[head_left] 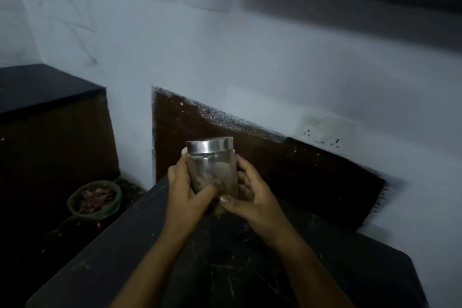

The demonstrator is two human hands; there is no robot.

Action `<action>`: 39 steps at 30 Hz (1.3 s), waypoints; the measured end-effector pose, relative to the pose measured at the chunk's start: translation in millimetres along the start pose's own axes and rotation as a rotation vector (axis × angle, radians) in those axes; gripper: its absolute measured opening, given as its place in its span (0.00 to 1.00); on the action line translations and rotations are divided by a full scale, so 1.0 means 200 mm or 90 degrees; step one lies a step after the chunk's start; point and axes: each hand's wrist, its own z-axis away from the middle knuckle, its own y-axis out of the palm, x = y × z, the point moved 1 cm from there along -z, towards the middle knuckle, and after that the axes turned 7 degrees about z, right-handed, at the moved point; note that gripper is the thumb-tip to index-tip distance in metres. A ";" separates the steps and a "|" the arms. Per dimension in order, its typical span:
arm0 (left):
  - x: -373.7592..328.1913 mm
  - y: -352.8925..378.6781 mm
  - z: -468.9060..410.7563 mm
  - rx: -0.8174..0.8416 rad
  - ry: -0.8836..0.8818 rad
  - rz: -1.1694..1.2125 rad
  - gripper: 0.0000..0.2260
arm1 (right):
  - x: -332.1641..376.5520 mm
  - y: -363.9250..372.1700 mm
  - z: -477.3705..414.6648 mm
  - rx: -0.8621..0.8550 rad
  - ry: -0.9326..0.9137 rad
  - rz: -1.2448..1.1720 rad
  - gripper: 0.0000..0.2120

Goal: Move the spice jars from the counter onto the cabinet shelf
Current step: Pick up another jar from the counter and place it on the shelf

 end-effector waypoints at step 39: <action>-0.37 0.81 0.08 0.262 0.128 0.032 0.26 | 0.23 -0.70 0.46 -0.290 -0.134 -0.009 0.36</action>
